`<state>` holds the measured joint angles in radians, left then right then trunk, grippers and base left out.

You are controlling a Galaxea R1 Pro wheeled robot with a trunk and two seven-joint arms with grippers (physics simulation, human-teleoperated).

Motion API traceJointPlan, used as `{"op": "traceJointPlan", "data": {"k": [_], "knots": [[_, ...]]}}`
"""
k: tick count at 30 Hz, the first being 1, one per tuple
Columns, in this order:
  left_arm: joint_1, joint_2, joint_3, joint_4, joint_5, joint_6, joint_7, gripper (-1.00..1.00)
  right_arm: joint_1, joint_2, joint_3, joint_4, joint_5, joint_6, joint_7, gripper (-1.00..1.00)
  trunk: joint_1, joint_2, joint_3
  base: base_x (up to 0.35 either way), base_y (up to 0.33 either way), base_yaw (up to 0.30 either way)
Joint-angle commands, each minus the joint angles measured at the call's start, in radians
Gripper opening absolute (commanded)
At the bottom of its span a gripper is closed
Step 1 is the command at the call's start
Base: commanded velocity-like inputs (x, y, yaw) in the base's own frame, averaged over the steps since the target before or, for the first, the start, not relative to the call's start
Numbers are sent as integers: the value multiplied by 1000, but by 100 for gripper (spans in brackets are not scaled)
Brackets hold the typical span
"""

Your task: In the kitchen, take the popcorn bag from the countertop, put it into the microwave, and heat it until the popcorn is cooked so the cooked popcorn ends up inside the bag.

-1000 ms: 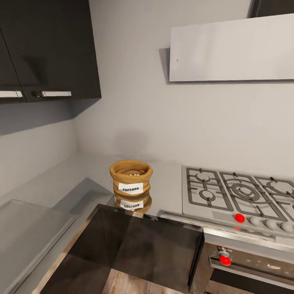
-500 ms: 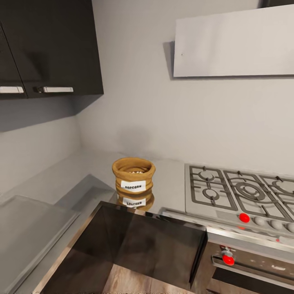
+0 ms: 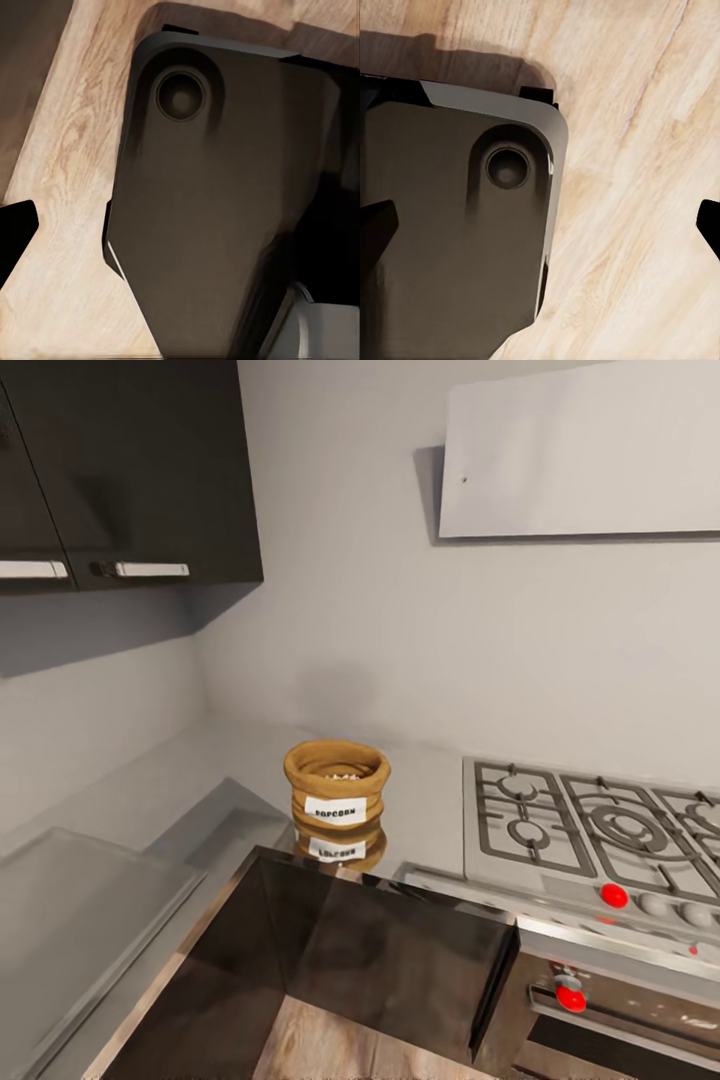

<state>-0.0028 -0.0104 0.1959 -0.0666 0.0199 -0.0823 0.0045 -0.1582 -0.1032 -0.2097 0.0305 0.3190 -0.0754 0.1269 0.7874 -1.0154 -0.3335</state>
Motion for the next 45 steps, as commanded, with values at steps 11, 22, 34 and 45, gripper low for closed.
{"op": "traceJointPlan", "data": {"k": [11,22,34,45], "knots": [[0,-4,9,6,7,-1,-6,100,-2,-1,-10,2,11,-5,2,100,0,-1,-11,0,0,1],[0,-5,10,7,8,0,3,100,-1,-2,-13,2,7,-2,3,100,0,-1,-15,0,0,0],[0,-3,10,5,9,0,3,100,-1,-4,-18,2,4,2,2,100,0,-1,-33,0,0,-13],[0,-4,10,5,9,0,3,100,-2,-6,-20,2,-1,0,2,100,0,-1,-50,0,0,-92]]}}
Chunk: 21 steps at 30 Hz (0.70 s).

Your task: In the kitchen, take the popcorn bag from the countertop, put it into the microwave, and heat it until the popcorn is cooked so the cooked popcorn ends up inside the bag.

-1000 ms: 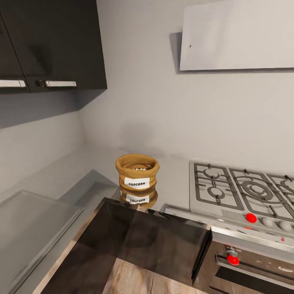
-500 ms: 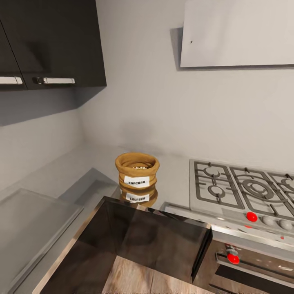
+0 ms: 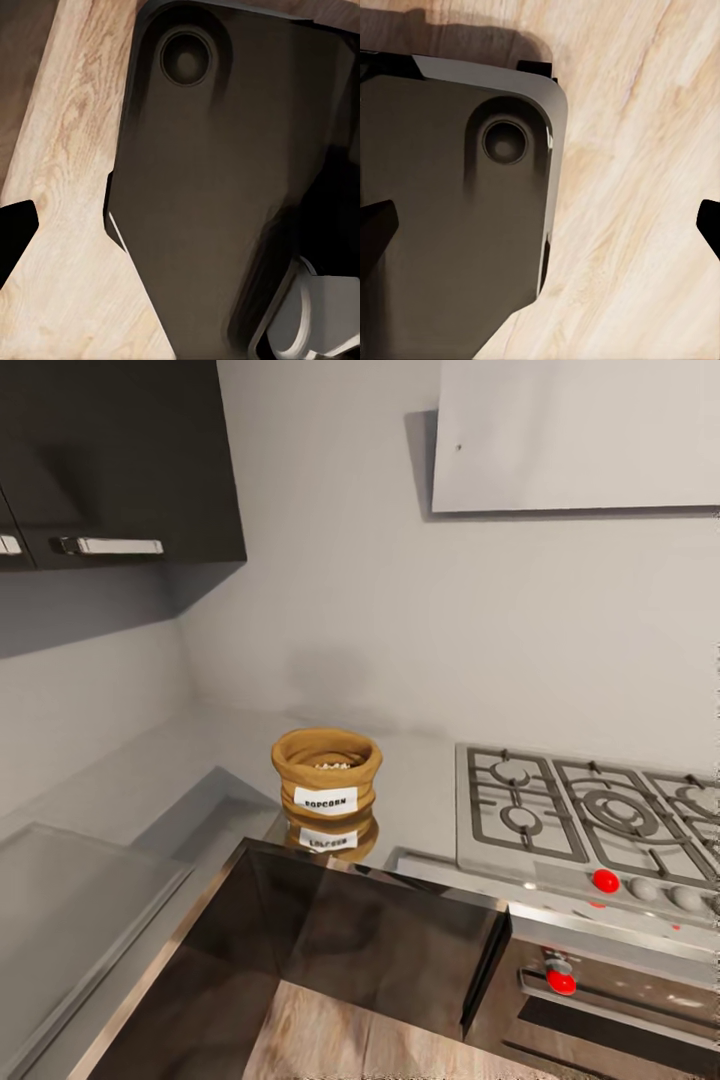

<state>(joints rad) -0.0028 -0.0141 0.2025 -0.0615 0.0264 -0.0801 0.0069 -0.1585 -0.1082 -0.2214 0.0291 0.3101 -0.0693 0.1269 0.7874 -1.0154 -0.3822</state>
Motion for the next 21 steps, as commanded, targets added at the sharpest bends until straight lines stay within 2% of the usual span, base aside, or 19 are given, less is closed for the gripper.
{"op": "traceJointPlan", "data": {"k": [1,13,21], "knots": [[0,0,3,0,3,-3,1,100,-1,0,-9,3,7,-6,2,100,0,-1,-3,0,0,-107],[0,0,3,0,4,-3,2,100,-1,2,-9,3,7,-9,2,100,0,-1,-21,0,0,-102],[0,0,3,0,4,-3,2,100,-1,1,-9,3,7,-10,2,100,0,-1,-34,0,0,-15]]}}
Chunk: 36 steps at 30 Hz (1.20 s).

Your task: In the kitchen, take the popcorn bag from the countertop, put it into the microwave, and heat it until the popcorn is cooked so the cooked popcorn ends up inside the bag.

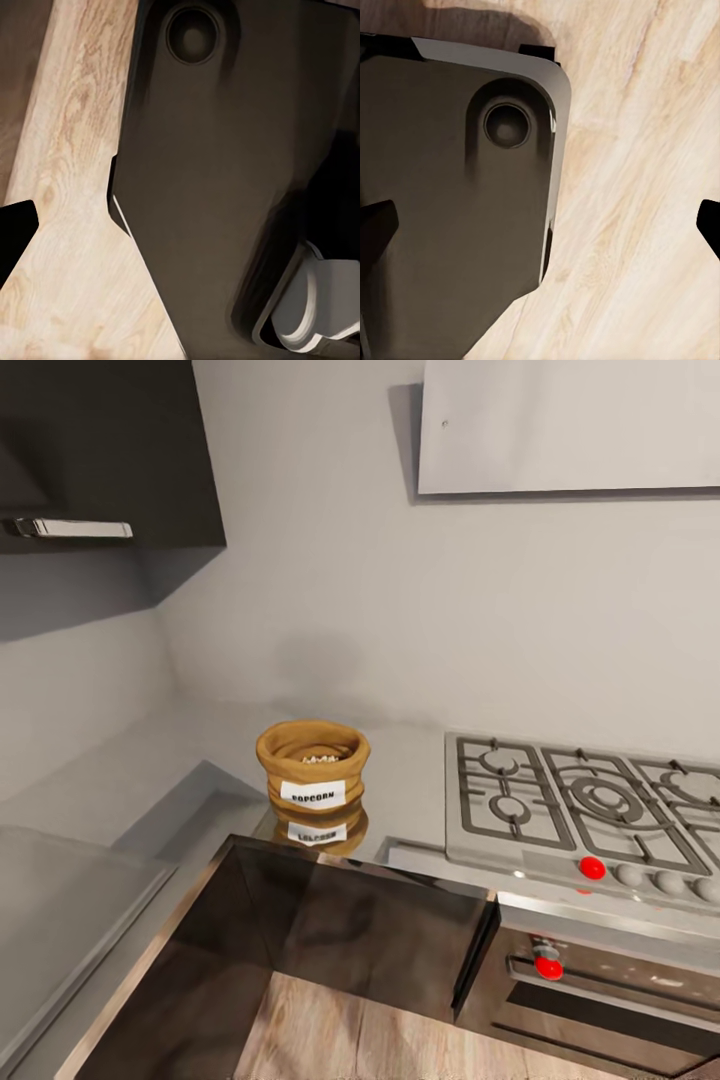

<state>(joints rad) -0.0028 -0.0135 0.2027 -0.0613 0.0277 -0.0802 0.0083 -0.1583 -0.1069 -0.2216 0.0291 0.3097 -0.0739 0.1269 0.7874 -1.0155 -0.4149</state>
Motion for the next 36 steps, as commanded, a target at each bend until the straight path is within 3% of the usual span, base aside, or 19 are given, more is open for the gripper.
{"op": "traceJointPlan", "data": {"k": [1,28,31,32,33,36], "knots": [[0,0,3,0,3,-3,1,100,-1,-1,-8,3,8,-6,2,100,0,-1,-3,0,0,-1],[0,0,5,0,3,-3,4,100,-1,-4,-8,3,8,-6,1,100,0,-1,-45,0,0,0],[0,1,30,0,2,-3,6,100,-1,-6,-8,3,9,-7,0,100,0,-1,-50,0,0,0],[0,1,56,0,1,-3,15,100,-2,-6,-9,2,8,-7,0,100,0,-1,-51,0,0,0],[0,-2,96,1,0,-3,67,100,-2,-6,-9,2,9,-8,0,100,0,-1,-53,0,0,0],[0,-3,107,1,-1,-4,105,100,-1,-5,-8,2,9,-10,0,100,0,-1,-58,0,0,0]]}}
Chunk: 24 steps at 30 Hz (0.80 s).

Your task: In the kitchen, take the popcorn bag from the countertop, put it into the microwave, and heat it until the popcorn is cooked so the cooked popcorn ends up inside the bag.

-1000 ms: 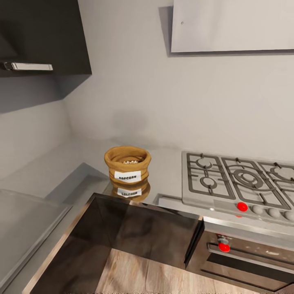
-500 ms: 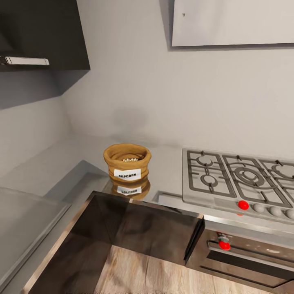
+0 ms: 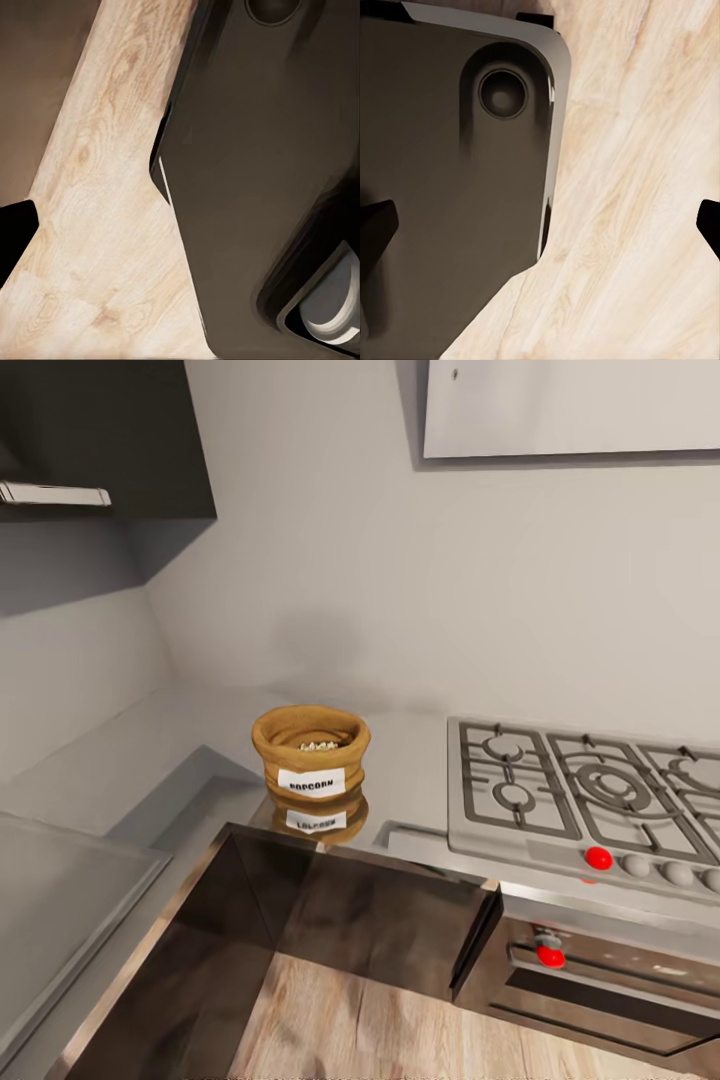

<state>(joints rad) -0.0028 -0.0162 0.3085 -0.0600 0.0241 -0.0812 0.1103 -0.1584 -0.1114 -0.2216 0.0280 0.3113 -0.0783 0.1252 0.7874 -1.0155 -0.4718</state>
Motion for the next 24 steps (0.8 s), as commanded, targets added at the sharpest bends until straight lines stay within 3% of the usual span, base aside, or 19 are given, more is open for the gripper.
{"op": "traceJointPlan", "data": {"k": [1,13,24], "knots": [[0,-1,2,0,2,-3,8,100,-1,-1,-8,3,8,-6,2,100,0,-1,-3,0,0,0],[0,-1,0,0,0,-3,9,100,-1,-1,-8,4,8,-6,2,100,0,-1,-21,0,0,0],[0,-2,-2,1,-5,-3,9,100,-1,0,7,3,21,1,5,100,0,-1,-23,0,0,0]]}}
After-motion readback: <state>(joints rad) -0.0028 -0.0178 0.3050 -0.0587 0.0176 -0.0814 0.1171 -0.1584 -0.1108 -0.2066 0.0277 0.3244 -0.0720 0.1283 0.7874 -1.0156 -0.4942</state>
